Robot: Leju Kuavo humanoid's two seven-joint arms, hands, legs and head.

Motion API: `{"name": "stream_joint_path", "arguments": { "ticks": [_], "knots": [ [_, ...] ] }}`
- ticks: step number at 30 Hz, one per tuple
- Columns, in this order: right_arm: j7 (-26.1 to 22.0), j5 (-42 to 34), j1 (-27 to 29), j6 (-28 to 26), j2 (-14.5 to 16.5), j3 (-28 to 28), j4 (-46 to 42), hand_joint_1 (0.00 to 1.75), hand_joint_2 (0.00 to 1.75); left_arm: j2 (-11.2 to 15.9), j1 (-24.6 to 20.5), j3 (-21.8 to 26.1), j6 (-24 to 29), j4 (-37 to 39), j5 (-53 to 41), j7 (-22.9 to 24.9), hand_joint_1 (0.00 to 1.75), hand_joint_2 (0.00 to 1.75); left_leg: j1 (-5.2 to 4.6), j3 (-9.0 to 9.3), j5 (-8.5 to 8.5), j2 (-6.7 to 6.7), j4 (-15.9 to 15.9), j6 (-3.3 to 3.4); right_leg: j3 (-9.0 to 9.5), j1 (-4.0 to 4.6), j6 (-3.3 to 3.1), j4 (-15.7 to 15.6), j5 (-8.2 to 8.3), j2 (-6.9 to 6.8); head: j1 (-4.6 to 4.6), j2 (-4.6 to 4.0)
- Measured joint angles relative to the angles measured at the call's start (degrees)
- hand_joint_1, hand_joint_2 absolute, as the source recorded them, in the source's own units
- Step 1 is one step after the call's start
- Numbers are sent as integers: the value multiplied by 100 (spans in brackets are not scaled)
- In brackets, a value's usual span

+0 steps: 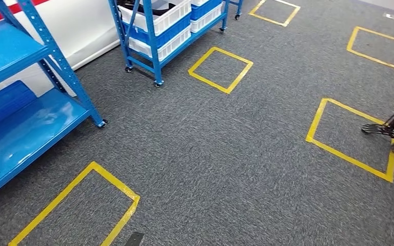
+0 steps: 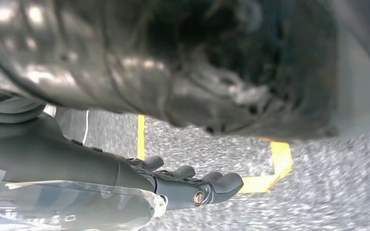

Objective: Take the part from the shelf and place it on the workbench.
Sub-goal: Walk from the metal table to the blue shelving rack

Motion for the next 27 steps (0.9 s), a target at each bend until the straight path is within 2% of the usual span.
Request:
{"name": "stream_joint_path", "arguments": {
  "ticks": [1,2,3,4,5,6,7,8,9,10,11,12,14,15,16,17,18,19,20,21,22,23,25,26,27],
  "knots": [
    [9,-1,9,10,0,14,1,0,0,2,12,0,-1,1,0,0,0,0,-7,3,-4,-94,4,8,-142,0,-9,208,-13,24,1,0],
    [20,-1,15,15,0,24,1,0,0,4,27,0,-4,1,0,0,0,0,-10,7,-7,-192,9,12,-192,0,-23,215,80,38,1,0],
    [33,-3,17,23,0,31,1,0,0,6,41,0,-7,2,-1,0,0,0,-12,12,-11,-293,17,13,-166,0,-42,60,253,63,2,0],
    [46,-8,15,37,0,35,2,0,0,6,49,-1,-14,2,-5,1,0,0,-10,17,-15,-390,24,8,-55,0,-67,-264,489,136,3,0],
    [60,-19,12,60,-1,39,3,0,0,6,52,-3,-28,2,-10,5,0,0,-15,13,-22,-477,40,-5,74,-3,-95,-627,691,303,4,0],
    [70,-33,8,85,-1,42,4,0,0,7,51,-6,-43,2,-17,11,0,0,-16,0,-31,-558,58,-24,185,-10,-112,-926,824,450,3,0],
    [77,-48,5,105,-2,46,5,0,0,7,51,-10,-59,2,-25,19,0,0,-12,-17,-36,-627,74,-50,261,-10,-124,-1131,895,570,5,0],
    [81,-68,3,124,-2,50,7,0,0,9,54,-15,-71,2,-31,27,0,0,-3,-35,-38,-689,84,-81,290,-2,-132,-1207,893,623,3,0],
    [83,-88,-3,134,-1,54,7,0,0,12,62,-19,-75,2,-35,32,0,0,9,-53,-34,-758,80,-117,318,0,-144,-1229,889,560,3,0],
    [83,-108,-9,142,4,56,7,0,0,20,74,-25,-76,3,-37,34,0,0,18,-62,-40,-758,88,-146,348,-1,-169,-1254,896,483,4,0],
    [79,-131,-11,149,9,58,8,0,0,28,85,-38,-74,4,-33,35,0,0,12,-93,-89,-639,151,-181,383,-5,-198,-1284,905,403,-14,0],
    [76,-148,-8,150,13,58,10,0,0,35,87,-54,-68,5,-27,34,0,0,8,-171,-194,-460,311,-215,415,-12,-235,-1316,912,316,-33,0],
    [70,-184,8,158,15,59,16,0,0,39,75,-91,-48,6,-6,25,0,0,18,-481,-531,-64,946,-274,445,2,-288,-1342,904,131,-71,0],
    [69,-203,13,164,15,59,19,0,0,39,68,-102,-36,6,3,18,0,0,35,-667,-677,7,1304,-299,451,8,-306,-1340,891,32,-75,0],
    [69,-222,14,169,15,59,22,0,0,39,70,-109,-26,6,13,12,0,0,48,-804,-748,38,1557,-319,457,11,-309,-1337,878,-62,-75,0],
    [69,-237,13,172,15,59,25,0,0,41,78,-112,-18,6,19,8,0,0,58,-847,-717,61,1629,-335,465,10,-307,-1333,862,-150,-77,0],
    [69,-243,11,173,16,59,26,0,0,44,88,-113,-13,6,22,7,0,0,66,-770,-582,97,1474,-343,479,7,-296,-1326,843,-232,-77,0],
    [69,-247,8,174,17,59,26,0,0,47,95,-114,-10,6,23,7,0,0,68,-591,-387,181,1138,-339,501,5,-281,-1319,819,-309,-78,0],
    [69,-249,7,174,18,59,26,0,0,50,94,-115,-8,6,23,5,0,0,54,-376,-219,347,734,-322,527,13,-257,-1310,789,-384,-78,0],
    [69,-250,5,175,20,59,26,0,0,51,85,-116,-7,6,23,4,0,0,33,-194,-95,473,398,-287,552,27,-227,-1297,758,-454,-73,0],
    [69,-251,3,176,22,59,26,0,0,52,74,-117,-6,6,23,2,0,0,9,-84,-44,564,194,-246,574,39,-195,-1290,732,-517,-62,0],
    [69,-252,-2,176,23,59,26,0,0,53,68,-119,-5,6,23,1,0,0,-16,-49,-48,586,118,-207,593,51,-163,-1287,711,-577,-50,0],
    [69,-252,-24,176,26,59,26,0,0,60,83,-121,-6,7,24,7,0,0,-14,-32,-36,426,84,-131,641,42,-96,-1290,672,-656,-34,0],
    [69,-252,-33,176,27,59,26,0,0,65,97,-122,-6,8,24,12,0,0,1,-10,-23,356,51,-99,649,28,-63,-1257,629,-572,-25,0],
    [68,-252,-39,175,27,59,26,0,0,69,105,-122,-6,9,24,17,0,0,21,13,-8,288,19,-67,616,14,-38,-1148,540,-421,-13,0]
  ]
}}
